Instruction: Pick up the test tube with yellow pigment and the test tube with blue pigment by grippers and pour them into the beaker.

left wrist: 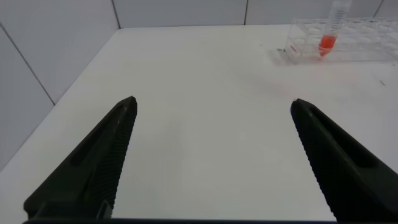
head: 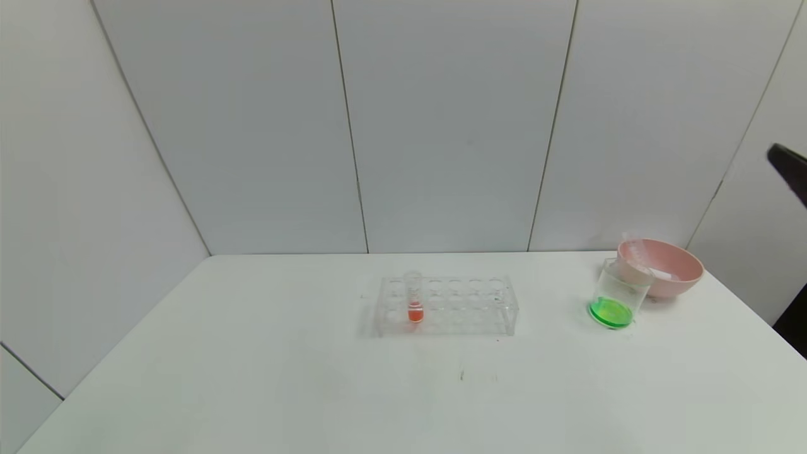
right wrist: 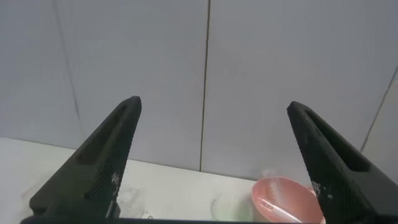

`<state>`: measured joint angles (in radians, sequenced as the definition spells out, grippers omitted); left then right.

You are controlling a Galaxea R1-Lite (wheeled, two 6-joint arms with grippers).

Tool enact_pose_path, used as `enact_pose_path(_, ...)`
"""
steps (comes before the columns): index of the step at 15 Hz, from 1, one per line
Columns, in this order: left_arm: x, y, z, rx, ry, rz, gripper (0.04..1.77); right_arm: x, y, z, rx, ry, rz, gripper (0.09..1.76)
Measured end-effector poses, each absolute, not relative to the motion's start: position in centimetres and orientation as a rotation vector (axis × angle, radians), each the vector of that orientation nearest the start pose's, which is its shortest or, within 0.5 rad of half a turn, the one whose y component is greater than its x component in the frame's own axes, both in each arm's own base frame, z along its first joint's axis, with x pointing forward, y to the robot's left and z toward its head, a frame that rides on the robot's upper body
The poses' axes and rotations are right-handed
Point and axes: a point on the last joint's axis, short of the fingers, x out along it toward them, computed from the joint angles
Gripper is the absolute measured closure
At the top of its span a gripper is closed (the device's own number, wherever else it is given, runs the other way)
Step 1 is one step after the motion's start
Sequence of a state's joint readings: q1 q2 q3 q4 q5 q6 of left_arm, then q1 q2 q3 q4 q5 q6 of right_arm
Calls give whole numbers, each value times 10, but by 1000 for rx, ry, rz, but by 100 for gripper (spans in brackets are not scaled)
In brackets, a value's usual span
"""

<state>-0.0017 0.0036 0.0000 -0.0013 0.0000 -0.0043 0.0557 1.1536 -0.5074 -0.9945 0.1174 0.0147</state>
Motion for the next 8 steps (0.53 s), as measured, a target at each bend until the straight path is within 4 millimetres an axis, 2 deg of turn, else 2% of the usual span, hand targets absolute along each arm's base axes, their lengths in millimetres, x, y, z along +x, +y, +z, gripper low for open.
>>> enact_pose_path(4, -23, 0, 76, -4, 2, -2, 5, 71, 6, 260, -23, -386, 152, 15)
enact_pose_path(8, -23, 0, 76, -4, 2, -2, 5, -6, 2, 236, -39, -420, 134, 15)
